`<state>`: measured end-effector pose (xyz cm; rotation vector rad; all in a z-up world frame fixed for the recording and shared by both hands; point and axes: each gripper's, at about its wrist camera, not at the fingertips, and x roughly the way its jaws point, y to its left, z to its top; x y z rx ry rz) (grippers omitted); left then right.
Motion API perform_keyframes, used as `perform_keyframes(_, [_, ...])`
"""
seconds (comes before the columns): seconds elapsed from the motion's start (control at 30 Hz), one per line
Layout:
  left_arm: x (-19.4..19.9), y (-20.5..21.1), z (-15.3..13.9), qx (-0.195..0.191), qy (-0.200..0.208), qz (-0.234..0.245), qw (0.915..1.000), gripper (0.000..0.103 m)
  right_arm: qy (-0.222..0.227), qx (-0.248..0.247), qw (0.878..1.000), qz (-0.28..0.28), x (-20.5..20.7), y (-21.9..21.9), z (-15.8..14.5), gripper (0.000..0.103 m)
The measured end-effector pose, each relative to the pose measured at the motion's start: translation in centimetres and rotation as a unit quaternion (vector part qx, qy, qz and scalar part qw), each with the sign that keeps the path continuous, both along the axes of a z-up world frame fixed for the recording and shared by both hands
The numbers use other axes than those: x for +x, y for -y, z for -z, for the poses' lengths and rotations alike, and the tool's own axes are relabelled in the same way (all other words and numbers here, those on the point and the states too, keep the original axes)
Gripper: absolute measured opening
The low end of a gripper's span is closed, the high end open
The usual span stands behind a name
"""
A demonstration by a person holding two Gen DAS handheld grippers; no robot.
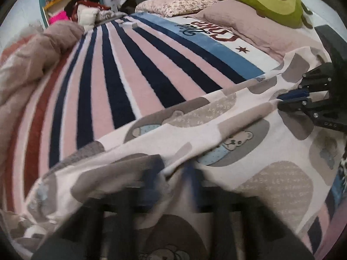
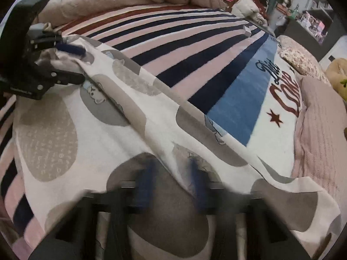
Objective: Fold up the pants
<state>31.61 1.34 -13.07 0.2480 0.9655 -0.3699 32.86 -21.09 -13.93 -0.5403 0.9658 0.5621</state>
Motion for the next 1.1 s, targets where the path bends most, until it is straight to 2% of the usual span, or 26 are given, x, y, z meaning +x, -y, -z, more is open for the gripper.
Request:
perform_keyframes(0.1, [0.3, -0.1, -0.7, -0.001, 0.026, -0.018, 0.9995, 0.003, 0.042, -0.004, 0.999, 0.016, 0.2, 0.0, -0.6, 0.000])
perform_keyframes(0.2, [1.1, -0.2, -1.6, 0.010, 0.047, -0.041, 0.9980, 0.002, 0.062, 0.012, 0.997, 0.037, 1.2, 0.4, -1.7, 0.000])
perform_keyframes(0.27, [2.2, -0.3, -1.7, -0.001, 0.036, -0.042, 0.9985, 0.002, 0.054, 0.027, 0.998, 0.034, 2.0, 0.6, -2.1, 0.000])
perform_keyframes(0.37, [3.1, 0.0, -1.5, 0.020, 0.047, -0.049, 0.9975, 0.000, 0.007, 0.068, 0.998, 0.017, 2.6, 0.3, -2.2, 0.003])
perform_keyframes(0.4, [3.5, 0.0, -1.5, 0.036, 0.060, -0.067, 0.9953, 0.000, -0.004, 0.085, 0.996, 0.015, 2.5, 0.2, -2.2, 0.008])
perform_keyframes(0.43, [4.0, -0.3, -1.5, 0.042, 0.066, -0.085, 0.9934, 0.000, -0.011, 0.096, 0.995, 0.013, 2.5, 0.1, -2.1, 0.029])
perform_keyframes(0.47, [4.4, -0.6, -1.5, 0.030, 0.059, -0.087, 0.9939, 0.000, -0.015, 0.107, 0.994, 0.008, 2.4, 0.0, -2.1, 0.044])
perform_keyframes(0.53, [5.1, -1.2, -1.2, 0.009, 0.038, -0.090, 0.9952, 0.000, -0.025, 0.117, 0.993, -0.007, 2.1, -0.6, -1.8, 0.043])
perform_keyframes(0.67, [3.8, -1.8, -1.6, 0.000, 0.030, -0.090, 0.9955, 0.002, -0.049, 0.062, 0.997, -0.024, 1.8, -2.1, 0.5, 0.049])
perform_keyframes(0.7, [3.2, -2.1, -1.9, -0.005, 0.028, -0.091, 0.9954, 0.002, -0.043, 0.060, 0.997, -0.028, 1.6, -2.2, 0.7, 0.049])
perform_keyframes(0.73, [2.7, -2.3, -2.2, -0.008, 0.028, -0.092, 0.9954, 0.002, -0.042, 0.062, 0.997, -0.032, 1.5, -2.3, 0.7, 0.037])
perform_keyframes(0.77, [2.1, -2.6, -2.5, -0.014, 0.028, -0.093, 0.9952, 0.005, -0.046, 0.068, 0.996, -0.037, 1.3, -2.3, 0.7, 0.003])
perform_keyframes(0.8, [1.4, -3.0, -2.9, -0.022, 0.029, -0.097, 0.9946, 0.009, -0.040, 0.067, 0.996, -0.035, 1.1, -2.4, 0.4, 0.001])
perform_keyframes(0.83, [0.3, -3.9, -3.6, -0.035, 0.033, -0.108, 0.9929, 0.027, -0.028, 0.059, 0.997, -0.037, 0.8, -2.6, 0.3, 0.001])
perform_keyframes(0.87, [-0.4, -4.2, -4.0, -0.040, 0.038, -0.115, 0.9918, 0.053, -0.011, 0.053, 0.998, -0.037, 0.5, -2.7, 0.0, 0.000])
perform_keyframes(0.9, [-1.5, -4.8, -4.7, -0.046, 0.048, -0.123, 0.9902, 0.059, 0.002, 0.052, 0.998, -0.030, 0.4, -2.7, -0.3, 0.000])
perform_keyframes(1.03, [-6.8, -7.3, -7.0, -0.072, 0.069, -0.153, 0.9832, 0.062, 0.050, 0.056, 0.997, -0.002, 0.6, -2.5, -2.0, 0.000])
perform_keyframes(1.1, [-9.3, -8.3, -7.2, -0.098, 0.064, -0.173, 0.9780, 0.072, 0.070, 0.055, 0.996, 0.011, 1.0, -2.5, -2.5, 0.000])
